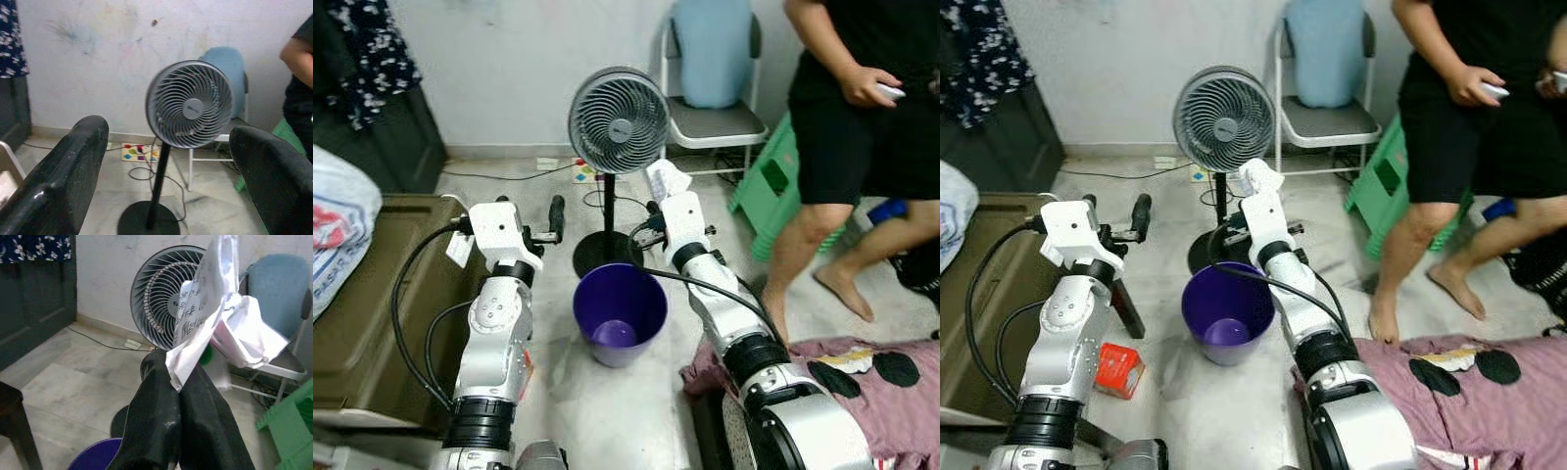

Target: Clean up the room

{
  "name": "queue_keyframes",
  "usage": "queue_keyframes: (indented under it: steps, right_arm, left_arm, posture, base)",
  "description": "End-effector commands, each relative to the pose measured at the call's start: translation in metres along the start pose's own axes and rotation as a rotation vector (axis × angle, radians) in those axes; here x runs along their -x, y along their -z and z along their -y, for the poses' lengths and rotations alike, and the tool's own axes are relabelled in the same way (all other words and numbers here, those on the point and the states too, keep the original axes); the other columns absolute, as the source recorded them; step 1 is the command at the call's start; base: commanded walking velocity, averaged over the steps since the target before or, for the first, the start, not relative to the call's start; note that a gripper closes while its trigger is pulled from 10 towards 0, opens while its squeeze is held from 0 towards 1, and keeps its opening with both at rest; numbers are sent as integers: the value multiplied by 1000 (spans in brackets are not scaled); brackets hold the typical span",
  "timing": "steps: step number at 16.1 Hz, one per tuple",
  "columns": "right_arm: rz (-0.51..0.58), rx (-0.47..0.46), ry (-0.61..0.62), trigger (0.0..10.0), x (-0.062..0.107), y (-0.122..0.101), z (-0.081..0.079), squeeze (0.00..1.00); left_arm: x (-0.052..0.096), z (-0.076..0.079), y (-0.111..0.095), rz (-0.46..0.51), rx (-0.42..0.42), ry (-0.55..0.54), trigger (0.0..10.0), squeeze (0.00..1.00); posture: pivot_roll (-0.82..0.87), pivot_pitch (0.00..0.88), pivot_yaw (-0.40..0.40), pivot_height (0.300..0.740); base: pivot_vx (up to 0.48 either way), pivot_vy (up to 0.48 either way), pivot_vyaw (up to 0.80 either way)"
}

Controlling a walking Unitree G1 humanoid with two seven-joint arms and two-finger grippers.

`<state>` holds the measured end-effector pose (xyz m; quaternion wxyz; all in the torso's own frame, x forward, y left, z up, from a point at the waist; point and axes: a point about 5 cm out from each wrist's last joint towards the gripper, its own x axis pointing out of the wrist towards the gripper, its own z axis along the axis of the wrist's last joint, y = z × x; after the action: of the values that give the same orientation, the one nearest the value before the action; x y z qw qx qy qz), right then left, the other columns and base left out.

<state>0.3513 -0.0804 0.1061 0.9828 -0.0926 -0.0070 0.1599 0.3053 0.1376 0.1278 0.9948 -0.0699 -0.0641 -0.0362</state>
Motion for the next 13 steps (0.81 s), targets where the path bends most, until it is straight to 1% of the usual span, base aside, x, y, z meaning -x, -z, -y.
queue_keyframes:
  steps: [1,13]
  right_arm:
    - [5,0,-2,10000,-2,-3,0,0]
    - [6,-5,4,10000,-3,-4,1,0]
  left_arm:
    - [-1,0,-2,10,-3,6,10000,0]
    - [-2,0,-2,5,-6,11,10000,0]
  posture:
    - [41,0,-53,740]
    - [40,0,-50,740]
  base:
    - [285,0,0]
    - [338,0,0]
